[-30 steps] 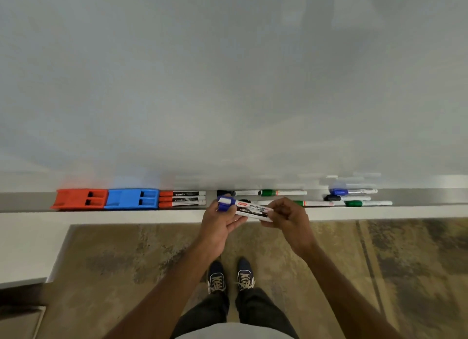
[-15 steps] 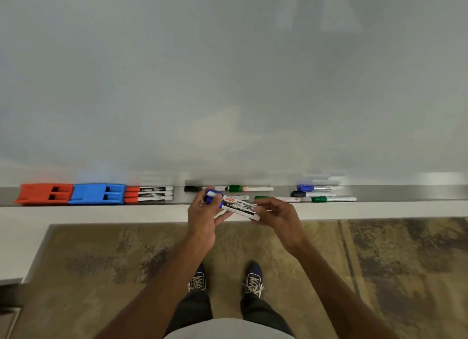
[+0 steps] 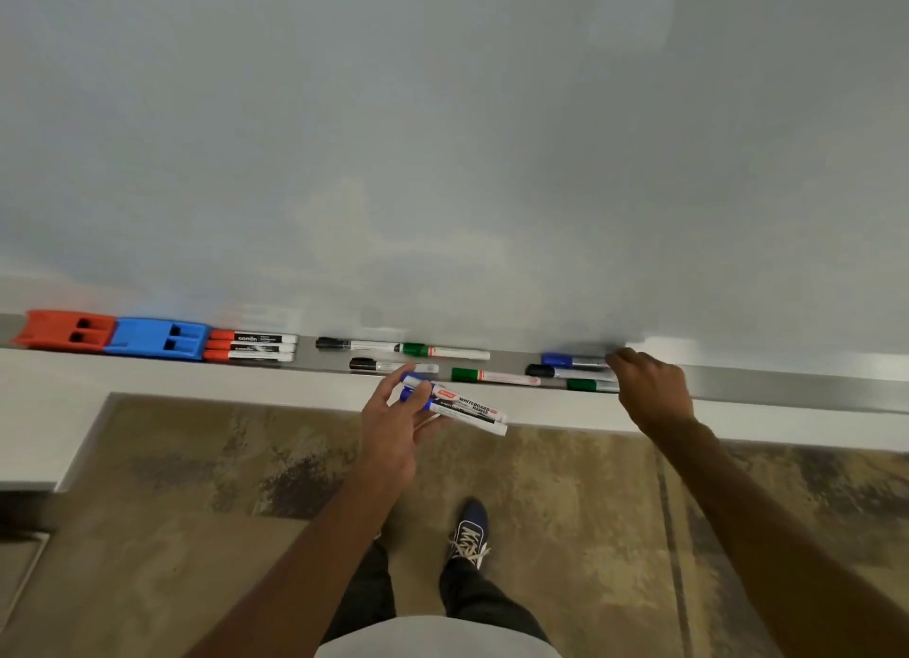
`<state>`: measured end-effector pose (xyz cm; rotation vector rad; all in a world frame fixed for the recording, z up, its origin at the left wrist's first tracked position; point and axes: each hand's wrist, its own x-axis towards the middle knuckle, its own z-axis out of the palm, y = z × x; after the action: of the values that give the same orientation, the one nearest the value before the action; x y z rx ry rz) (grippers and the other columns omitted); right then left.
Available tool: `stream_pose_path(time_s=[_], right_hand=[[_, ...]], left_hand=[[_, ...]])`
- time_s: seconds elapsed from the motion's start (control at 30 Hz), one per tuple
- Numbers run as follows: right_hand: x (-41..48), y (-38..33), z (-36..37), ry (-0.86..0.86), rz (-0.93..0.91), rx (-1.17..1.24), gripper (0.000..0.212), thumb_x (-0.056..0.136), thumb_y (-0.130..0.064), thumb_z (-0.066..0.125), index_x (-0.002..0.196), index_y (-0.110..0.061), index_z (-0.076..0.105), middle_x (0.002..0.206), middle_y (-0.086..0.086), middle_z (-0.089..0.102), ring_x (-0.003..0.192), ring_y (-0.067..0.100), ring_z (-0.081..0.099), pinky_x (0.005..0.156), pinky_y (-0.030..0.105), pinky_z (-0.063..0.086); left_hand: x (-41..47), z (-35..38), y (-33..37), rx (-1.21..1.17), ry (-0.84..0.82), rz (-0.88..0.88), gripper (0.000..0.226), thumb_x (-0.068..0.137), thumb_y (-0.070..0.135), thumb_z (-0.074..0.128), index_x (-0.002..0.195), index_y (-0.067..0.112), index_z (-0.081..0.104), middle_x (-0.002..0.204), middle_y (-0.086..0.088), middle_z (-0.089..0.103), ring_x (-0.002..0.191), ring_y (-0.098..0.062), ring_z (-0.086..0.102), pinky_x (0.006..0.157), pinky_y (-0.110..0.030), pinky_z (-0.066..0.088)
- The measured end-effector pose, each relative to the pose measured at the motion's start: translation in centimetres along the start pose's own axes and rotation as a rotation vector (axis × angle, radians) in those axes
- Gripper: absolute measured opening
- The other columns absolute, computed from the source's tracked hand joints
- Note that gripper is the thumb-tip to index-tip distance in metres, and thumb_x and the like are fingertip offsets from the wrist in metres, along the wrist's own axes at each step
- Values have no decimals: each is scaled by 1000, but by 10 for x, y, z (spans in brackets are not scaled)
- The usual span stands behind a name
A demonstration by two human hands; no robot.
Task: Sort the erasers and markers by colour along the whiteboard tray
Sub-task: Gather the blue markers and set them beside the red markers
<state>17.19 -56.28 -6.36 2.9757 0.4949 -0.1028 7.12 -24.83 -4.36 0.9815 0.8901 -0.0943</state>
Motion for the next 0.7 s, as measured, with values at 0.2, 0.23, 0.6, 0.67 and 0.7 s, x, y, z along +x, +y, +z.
stream_pose_path(time_s=[0.2,0.23,0.6,0.67,0.7], right_hand=[[10,6,8,-87,-117,-107,26,73,4,69,98,-4,69,96,16,70,66,37,68,52,39,53],[12,6,9,-119,-125,-142,26,79,-2,67,104,-7,68,104,13,69,69,34,69,56,38,53],[15,0,7,-242,-130,-320,23,92,-15,55,114,-18,58,117,5,57,84,22,70,70,35,53],[13,-1,7,-239,-115,-330,23,91,-13,55,113,-19,59,115,5,57,84,22,70,67,34,51],[13,-2,7,-236,-106,-332,23,90,-12,55,112,-19,59,115,4,57,84,22,70,66,34,51]], left_hand=[[-8,3,-6,-30,30,-5,33,90,3,64,120,18,66,105,-20,72,84,-32,75,63,-37,63],[-9,4,-7,-31,33,0,33,90,3,64,120,17,66,104,-20,73,84,-32,75,62,-37,63],[-15,5,-11,4,19,32,36,91,3,62,124,16,63,110,-21,71,89,-33,74,71,-43,63],[-16,6,-12,9,14,33,36,92,3,61,125,17,62,112,-21,69,91,-34,74,74,-44,63],[-16,6,-12,10,13,33,36,92,3,61,125,17,62,113,-21,69,91,-34,74,75,-45,62]])
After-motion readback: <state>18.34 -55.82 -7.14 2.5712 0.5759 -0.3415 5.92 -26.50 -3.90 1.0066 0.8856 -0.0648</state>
